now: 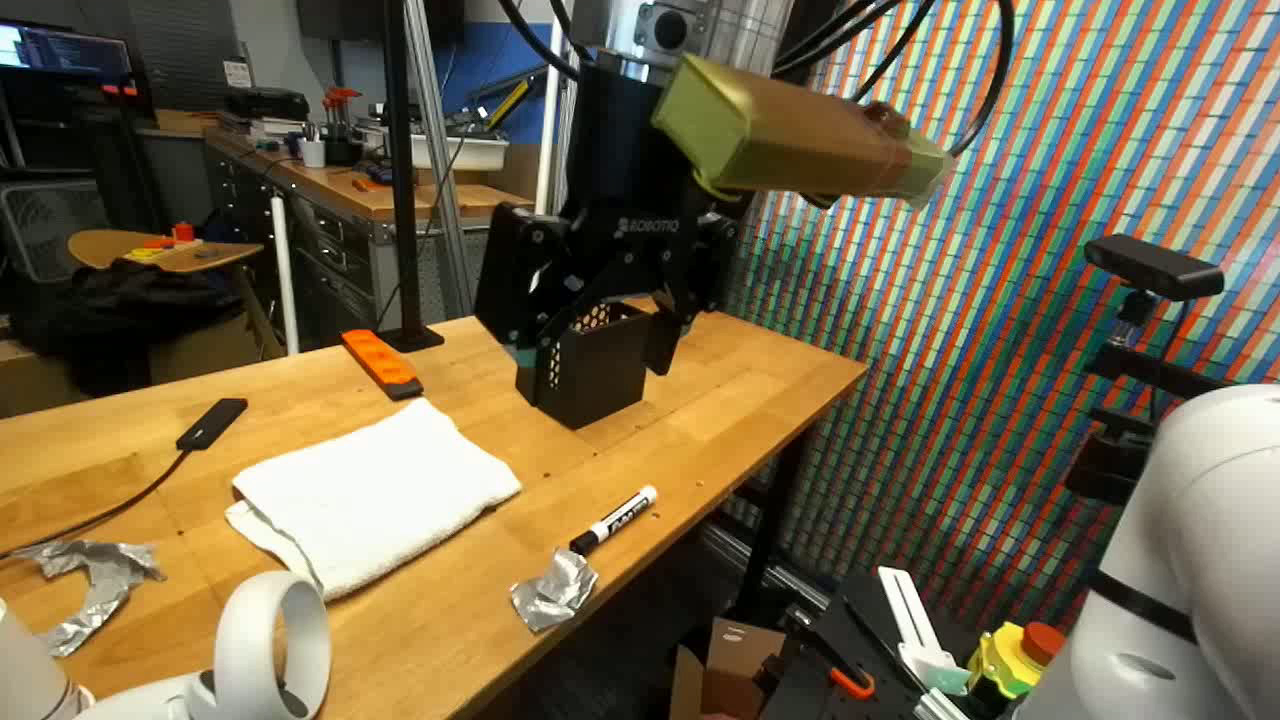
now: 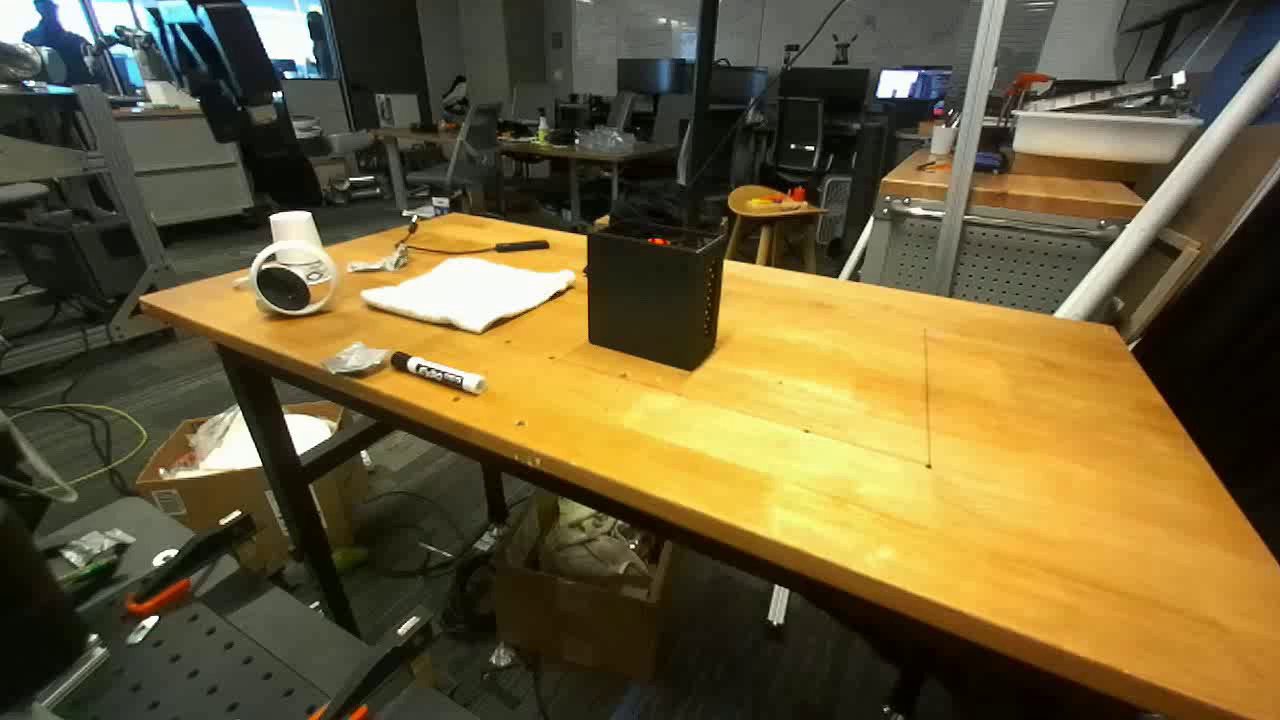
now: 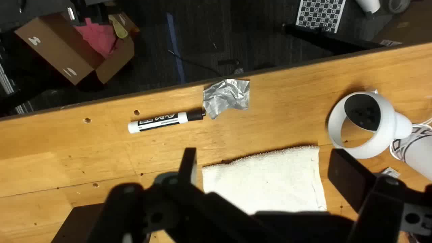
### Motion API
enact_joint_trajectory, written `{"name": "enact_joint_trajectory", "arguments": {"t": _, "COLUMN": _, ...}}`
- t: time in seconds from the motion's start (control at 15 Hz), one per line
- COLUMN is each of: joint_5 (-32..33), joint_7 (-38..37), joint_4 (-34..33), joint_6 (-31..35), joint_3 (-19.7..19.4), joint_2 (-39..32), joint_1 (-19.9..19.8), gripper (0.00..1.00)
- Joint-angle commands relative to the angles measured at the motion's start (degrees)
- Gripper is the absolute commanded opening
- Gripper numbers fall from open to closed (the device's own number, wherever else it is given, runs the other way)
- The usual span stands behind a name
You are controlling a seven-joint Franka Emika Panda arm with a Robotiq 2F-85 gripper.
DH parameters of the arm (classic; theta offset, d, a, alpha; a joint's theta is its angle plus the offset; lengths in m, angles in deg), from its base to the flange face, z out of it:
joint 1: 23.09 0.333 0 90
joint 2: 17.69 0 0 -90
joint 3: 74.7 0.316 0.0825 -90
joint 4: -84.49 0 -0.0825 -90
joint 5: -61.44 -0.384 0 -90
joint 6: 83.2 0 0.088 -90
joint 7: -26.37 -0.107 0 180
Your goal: Put the towel inside the black box
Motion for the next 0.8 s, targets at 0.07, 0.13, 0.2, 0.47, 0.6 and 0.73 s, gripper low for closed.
{"name": "enact_joint_trajectory", "arguments": {"t": 0.07, "joint_5": 0.30, "joint_7": 0.22, "joint_4": -1.12, "joint_6": 0.83, "joint_3": -0.10, "joint_2": -1.08, "joint_1": 0.25, "gripper": 1.00}}
{"name": "enact_joint_trajectory", "arguments": {"t": 0.13, "joint_5": 0.58, "joint_7": 0.54, "joint_4": -1.89, "joint_6": 1.41, "joint_3": 0.07, "joint_2": -2.10, "joint_1": 0.13, "gripper": 1.00}}
{"name": "enact_joint_trajectory", "arguments": {"t": 0.2, "joint_5": 0.83, "joint_7": 0.79, "joint_4": -2.51, "joint_6": 2.39, "joint_3": 0.26, "joint_2": -3.15, "joint_1": 0.02, "gripper": 1.00}}
{"name": "enact_joint_trajectory", "arguments": {"t": 0.47, "joint_5": 2.28, "joint_7": 2.53, "joint_4": -6.10, "joint_6": 7.58, "joint_3": 0.48, "joint_2": -9.68, "joint_1": -0.03, "gripper": 1.00}}
{"name": "enact_joint_trajectory", "arguments": {"t": 0.6, "joint_5": 2.97, "joint_7": 3.63, "joint_4": -8.62, "joint_6": 10.19, "joint_3": 0.57, "joint_2": -13.81, "joint_1": 0.24, "gripper": 1.00}}
{"name": "enact_joint_trajectory", "arguments": {"t": 0.73, "joint_5": 4.63, "joint_7": 4.74, "joint_4": -11.84, "joint_6": 12.68, "joint_3": 0.90, "joint_2": -18.45, "joint_1": 0.32, "gripper": 1.00}}
